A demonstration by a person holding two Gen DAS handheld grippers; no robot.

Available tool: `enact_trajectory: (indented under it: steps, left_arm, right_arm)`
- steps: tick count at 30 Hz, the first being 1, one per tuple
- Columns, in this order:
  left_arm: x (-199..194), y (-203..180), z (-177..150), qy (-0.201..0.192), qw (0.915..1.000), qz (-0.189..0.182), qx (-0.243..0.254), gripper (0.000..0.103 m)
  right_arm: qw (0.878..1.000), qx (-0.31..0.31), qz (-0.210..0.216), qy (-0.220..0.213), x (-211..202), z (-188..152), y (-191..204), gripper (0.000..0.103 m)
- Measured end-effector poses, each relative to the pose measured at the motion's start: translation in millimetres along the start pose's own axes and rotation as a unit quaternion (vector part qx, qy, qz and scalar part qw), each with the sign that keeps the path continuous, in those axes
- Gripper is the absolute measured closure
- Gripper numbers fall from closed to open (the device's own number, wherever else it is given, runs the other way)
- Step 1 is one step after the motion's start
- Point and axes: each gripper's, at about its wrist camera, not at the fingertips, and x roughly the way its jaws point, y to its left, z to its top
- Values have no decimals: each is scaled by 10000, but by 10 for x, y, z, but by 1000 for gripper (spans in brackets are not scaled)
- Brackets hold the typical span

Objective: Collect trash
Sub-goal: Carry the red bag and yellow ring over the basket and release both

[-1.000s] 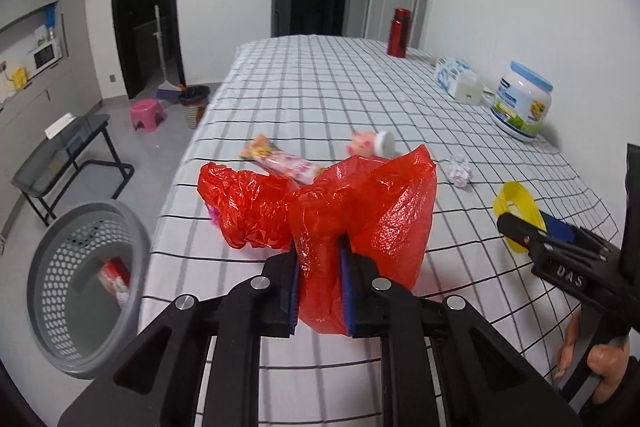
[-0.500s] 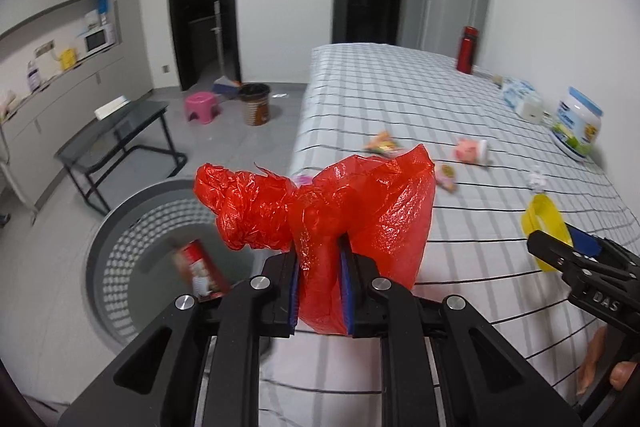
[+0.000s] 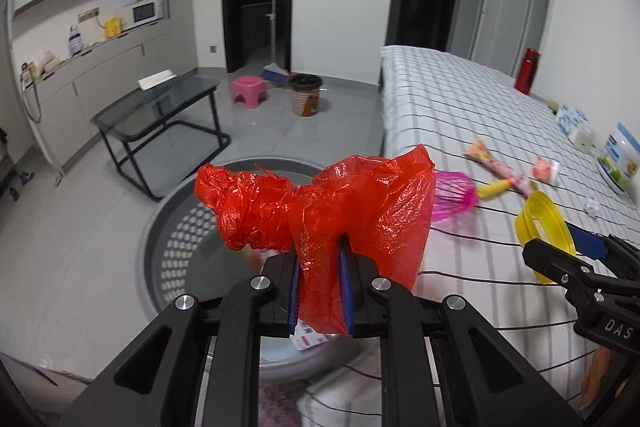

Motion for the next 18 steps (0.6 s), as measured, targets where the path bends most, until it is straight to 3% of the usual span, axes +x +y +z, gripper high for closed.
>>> enact_trajectory:
  steps: [18]
  left_arm:
    - [383, 736, -25, 398, 9968, 471, -506, 86]
  right_arm:
    - [9949, -546, 624, 578, 736, 269, 799, 34]
